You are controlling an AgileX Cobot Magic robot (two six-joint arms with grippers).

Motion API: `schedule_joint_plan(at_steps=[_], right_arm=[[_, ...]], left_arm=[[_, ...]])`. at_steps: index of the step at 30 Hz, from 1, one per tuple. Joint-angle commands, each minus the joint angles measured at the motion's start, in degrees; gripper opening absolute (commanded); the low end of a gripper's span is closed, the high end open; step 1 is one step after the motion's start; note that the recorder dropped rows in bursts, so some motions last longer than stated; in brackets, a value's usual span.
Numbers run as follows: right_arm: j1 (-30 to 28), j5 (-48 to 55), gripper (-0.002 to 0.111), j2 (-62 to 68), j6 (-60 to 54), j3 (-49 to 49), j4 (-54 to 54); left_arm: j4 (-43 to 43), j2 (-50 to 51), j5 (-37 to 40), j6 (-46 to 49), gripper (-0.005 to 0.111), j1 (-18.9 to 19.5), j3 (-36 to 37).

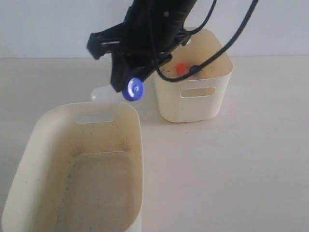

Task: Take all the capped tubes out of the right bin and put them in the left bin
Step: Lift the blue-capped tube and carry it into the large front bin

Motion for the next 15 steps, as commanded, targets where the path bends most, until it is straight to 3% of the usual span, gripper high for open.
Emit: schedule_joint_plan(at_steps=[1, 6, 15], right_arm=[[6.2, 0.1, 0.000, -3.2, 1.0, 3.0, 0.0], [10.6, 0.1, 0.000, -3.2, 2.5, 5.5, -0.4], [11.8, 0.1, 0.000, -3.2, 2.9, 6.7, 0.0]], left_arm=[[0.1, -0.2, -0.1, -0.5, 0.004, 0.1, -0.2], [0.1, -0.2, -0.1, -0.5, 0.004, 0.1, -0.2], [0.1, -0.2, -0.1, -0.5, 0.004, 0.1, -0.2]])
